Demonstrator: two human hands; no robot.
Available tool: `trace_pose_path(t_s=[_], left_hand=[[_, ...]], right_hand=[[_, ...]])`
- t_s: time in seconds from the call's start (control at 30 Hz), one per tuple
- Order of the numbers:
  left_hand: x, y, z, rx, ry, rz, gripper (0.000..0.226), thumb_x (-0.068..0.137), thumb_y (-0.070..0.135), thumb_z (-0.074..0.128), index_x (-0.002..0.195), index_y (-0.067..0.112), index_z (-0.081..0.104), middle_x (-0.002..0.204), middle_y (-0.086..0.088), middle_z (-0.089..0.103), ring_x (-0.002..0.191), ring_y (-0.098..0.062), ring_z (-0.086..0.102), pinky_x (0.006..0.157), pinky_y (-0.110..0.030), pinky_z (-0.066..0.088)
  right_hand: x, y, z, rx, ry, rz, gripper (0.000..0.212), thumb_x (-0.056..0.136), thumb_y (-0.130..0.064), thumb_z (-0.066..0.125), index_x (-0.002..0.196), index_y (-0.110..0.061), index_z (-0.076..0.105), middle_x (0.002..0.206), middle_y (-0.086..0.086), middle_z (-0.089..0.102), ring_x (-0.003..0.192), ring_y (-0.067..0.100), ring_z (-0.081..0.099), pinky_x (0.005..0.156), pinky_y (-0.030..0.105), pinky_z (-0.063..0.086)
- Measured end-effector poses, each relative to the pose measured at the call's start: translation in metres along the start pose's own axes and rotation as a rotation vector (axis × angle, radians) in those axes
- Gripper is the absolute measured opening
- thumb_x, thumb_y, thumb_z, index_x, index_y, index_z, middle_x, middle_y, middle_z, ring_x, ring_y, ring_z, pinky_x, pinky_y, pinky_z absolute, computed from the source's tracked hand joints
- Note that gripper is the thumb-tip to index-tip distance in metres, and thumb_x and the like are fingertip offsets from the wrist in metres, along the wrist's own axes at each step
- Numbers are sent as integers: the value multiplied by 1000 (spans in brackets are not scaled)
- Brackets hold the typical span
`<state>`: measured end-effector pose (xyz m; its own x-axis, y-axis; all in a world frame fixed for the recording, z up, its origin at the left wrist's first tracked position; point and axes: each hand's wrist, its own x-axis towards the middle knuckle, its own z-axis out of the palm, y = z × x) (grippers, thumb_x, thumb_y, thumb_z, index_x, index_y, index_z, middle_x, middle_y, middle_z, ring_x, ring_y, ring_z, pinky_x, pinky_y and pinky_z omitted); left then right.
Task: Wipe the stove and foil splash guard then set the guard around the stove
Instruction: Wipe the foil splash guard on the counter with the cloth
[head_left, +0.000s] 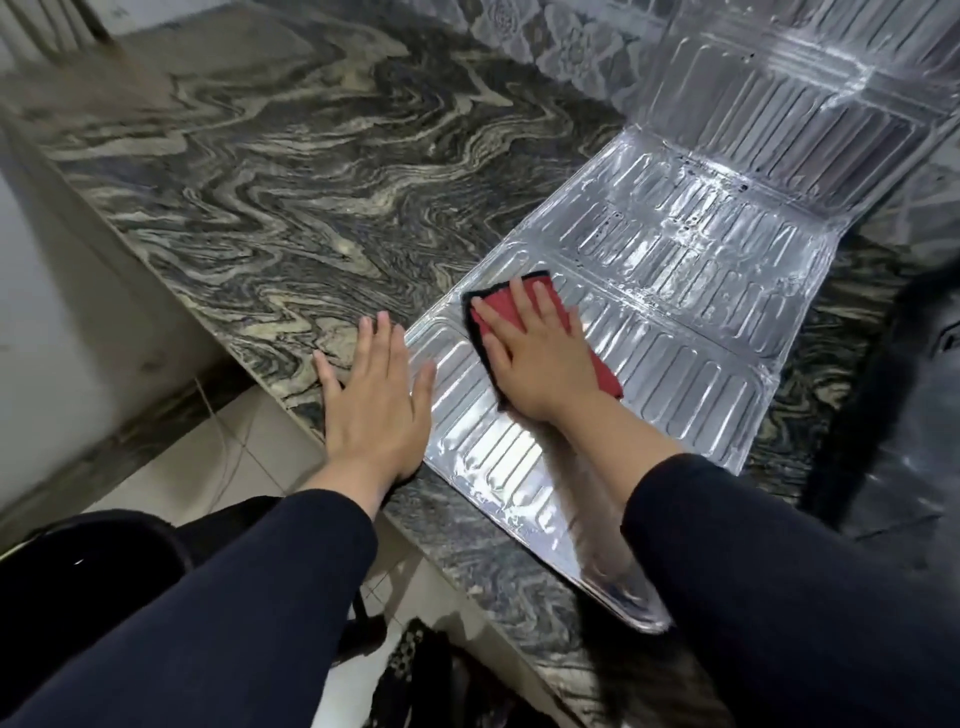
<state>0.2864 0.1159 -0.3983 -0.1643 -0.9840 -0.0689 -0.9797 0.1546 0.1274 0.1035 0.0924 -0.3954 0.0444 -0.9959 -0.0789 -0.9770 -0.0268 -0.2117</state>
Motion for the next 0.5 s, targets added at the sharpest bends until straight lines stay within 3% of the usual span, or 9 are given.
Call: trace_pose_path(t_s=[0.2,0.33,0.4,0.5], left_hand=[[0,-1,0,-3,-8,-2,81,84,58,-22,150,14,-6,159,0,-17,144,-15,-22,115,-58,-8],[2,-2,1,28,-10,-2,77,86,56,-21,149,14,-9,158,-1,-19,144,-16,-23,115,-59,-8],[2,-2,2,25,-11,-1,75,87,55,-18,149,13,-9,158,-1,-19,144,-16,-23,115,-59,-8],[3,-2,3,22,-6,0,75,88,54,-17,150,13,-7,159,-1,-18,145,-16,-22,115,-59,-8]], right_hand=[[78,59,-21,-37,17,203,51,96,-51,10,147,-47,6,162,6,-2,148,29,-6,115,59,-6],[105,61,-27,-4,-22,333,51,97,-46,11,148,-43,5,161,5,-7,147,30,-9,115,59,-7],[96,43,-25,1,-21,313,51,98,-44,11,149,-42,5,161,5,-9,147,30,-9,116,57,-6],[58,6,-12,-13,-1,107,50,99,-44,11,149,-40,8,162,2,-4,148,27,-6,117,54,-2]])
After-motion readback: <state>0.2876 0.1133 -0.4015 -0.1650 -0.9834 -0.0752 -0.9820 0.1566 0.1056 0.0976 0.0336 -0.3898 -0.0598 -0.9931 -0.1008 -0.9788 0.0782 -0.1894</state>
